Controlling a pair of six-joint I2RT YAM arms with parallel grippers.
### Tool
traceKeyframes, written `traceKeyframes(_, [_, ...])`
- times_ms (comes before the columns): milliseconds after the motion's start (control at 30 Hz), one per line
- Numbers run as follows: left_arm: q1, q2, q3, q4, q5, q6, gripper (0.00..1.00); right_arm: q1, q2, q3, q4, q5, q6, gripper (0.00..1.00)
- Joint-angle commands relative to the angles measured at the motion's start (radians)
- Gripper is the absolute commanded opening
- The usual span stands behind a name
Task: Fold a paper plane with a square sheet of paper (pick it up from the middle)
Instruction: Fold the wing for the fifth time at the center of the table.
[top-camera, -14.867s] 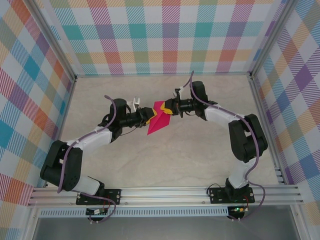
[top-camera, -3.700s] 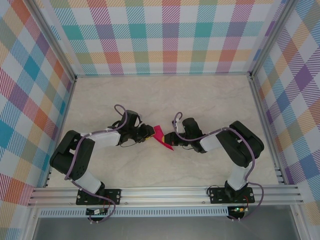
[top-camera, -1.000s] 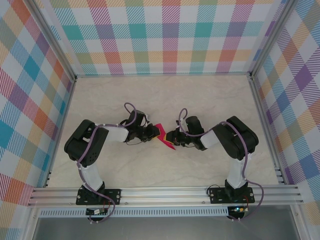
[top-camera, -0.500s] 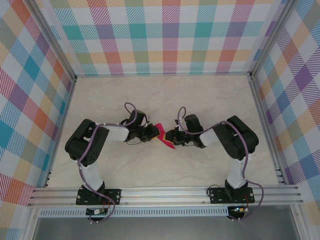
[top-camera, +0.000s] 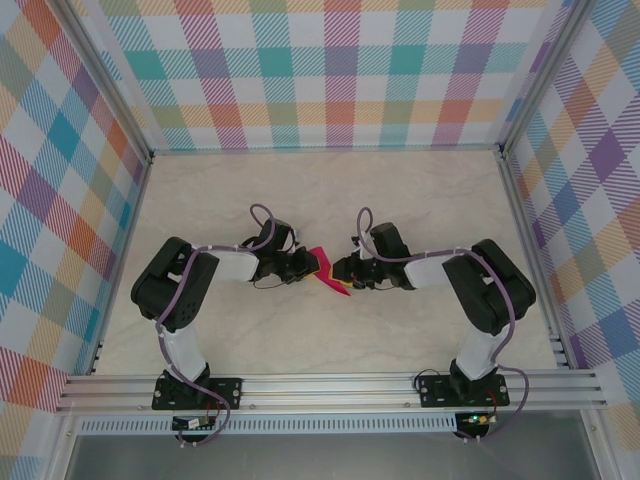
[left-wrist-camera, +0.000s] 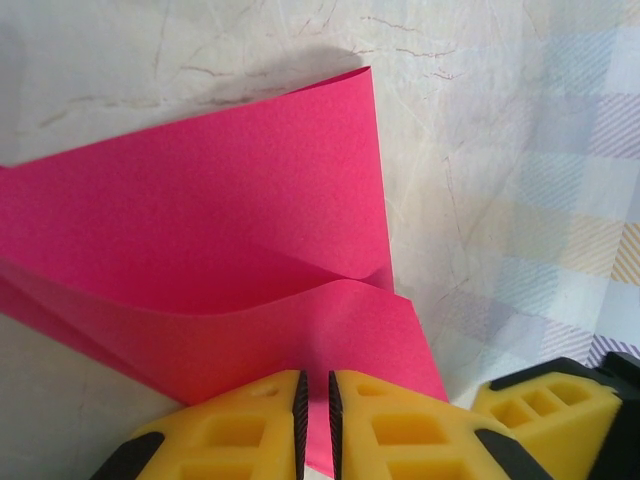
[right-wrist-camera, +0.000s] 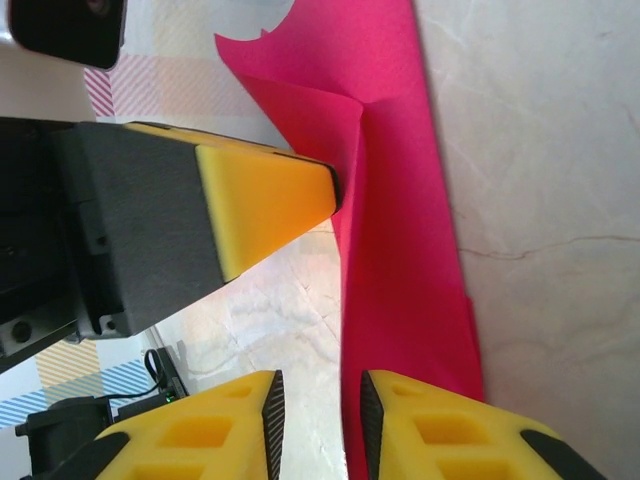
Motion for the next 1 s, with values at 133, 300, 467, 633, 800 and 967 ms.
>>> traceKeyframes(133, [-0.013,0.020,0.013,-0.036,-0.012,0.020,0.16,-0.003,-0.048,0.029,-0.172,-0.004,-0.104,0.29])
traceKeyframes(300, [-0.015,0.019,0.012,-0.032,-0.010,0.019,0.16,-0.004,-0.030,0.039,-0.197,-0.010,-0.121,0.29])
traceKeyframes(467, [-0.013,0.019,0.014,-0.034,-0.005,0.020,0.16,-0.003,0.006,0.055,-0.210,-0.011,-0.130,0.23])
traceKeyframes(633, [-0.013,0.019,0.019,-0.039,-0.004,0.022,0.16,-0.003,0.031,0.058,-0.209,-0.004,-0.132,0.19])
traceKeyframes(800, [-0.013,0.019,0.026,-0.047,-0.006,0.027,0.16,-0.005,0.046,0.052,-0.210,-0.001,-0.132,0.14])
traceKeyframes(967, [-0.013,0.021,0.038,-0.060,-0.011,0.035,0.16,-0.013,0.060,0.045,-0.206,-0.016,-0.120,0.12])
